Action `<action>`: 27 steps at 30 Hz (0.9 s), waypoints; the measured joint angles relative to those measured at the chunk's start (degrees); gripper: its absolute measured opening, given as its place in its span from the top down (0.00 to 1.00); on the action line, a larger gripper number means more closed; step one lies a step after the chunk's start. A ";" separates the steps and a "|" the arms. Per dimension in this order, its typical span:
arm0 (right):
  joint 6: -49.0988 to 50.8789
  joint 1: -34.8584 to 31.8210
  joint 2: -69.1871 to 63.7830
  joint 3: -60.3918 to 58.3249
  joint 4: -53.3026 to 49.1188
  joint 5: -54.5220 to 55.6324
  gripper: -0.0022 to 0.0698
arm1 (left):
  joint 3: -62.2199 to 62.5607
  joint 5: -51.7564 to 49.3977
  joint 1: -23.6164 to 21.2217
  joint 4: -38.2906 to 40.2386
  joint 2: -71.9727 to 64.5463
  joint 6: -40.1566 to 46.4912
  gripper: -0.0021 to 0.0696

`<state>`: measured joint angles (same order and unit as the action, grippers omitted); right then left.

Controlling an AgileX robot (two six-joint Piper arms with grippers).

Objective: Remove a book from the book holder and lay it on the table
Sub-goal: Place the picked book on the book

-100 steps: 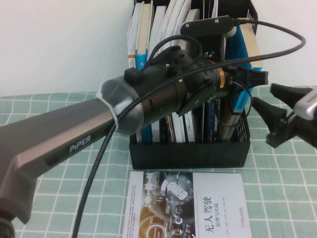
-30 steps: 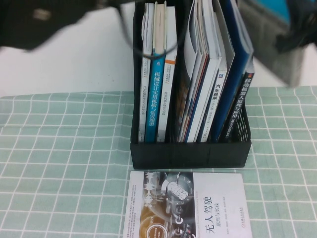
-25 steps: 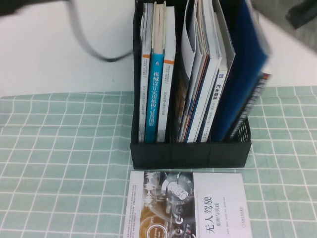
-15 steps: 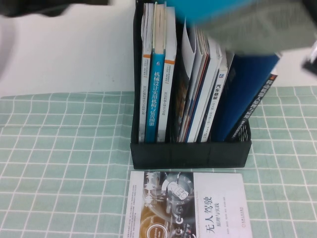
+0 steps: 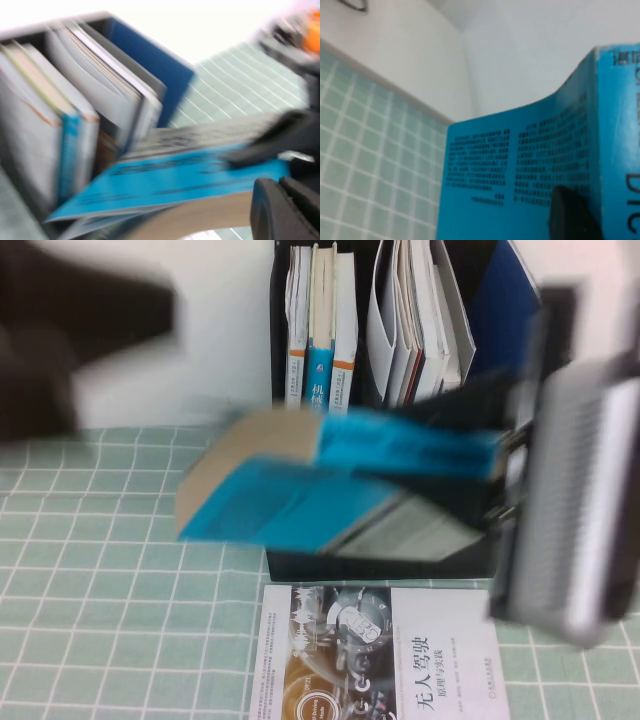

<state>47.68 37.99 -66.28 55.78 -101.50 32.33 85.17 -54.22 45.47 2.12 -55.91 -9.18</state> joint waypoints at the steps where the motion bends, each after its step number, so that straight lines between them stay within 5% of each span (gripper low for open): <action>1: 0.29 1.09 -1.09 -0.43 -0.11 -0.69 0.69 | -2.50 0.72 0.00 2.48 0.77 1.25 0.97; 10: 0.96 4.54 -10.44 -4.23 -0.34 -9.71 0.69 | -21.73 10.55 0.00 16.94 10.87 7.64 0.97; 27: 2.19 5.51 -26.20 -4.48 0.59 -12.70 0.69 | -26.95 13.44 0.00 17.37 15.05 7.77 0.97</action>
<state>49.87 43.50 -92.48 51.31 -100.92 19.63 58.22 -40.78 45.47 19.49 -40.86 -1.40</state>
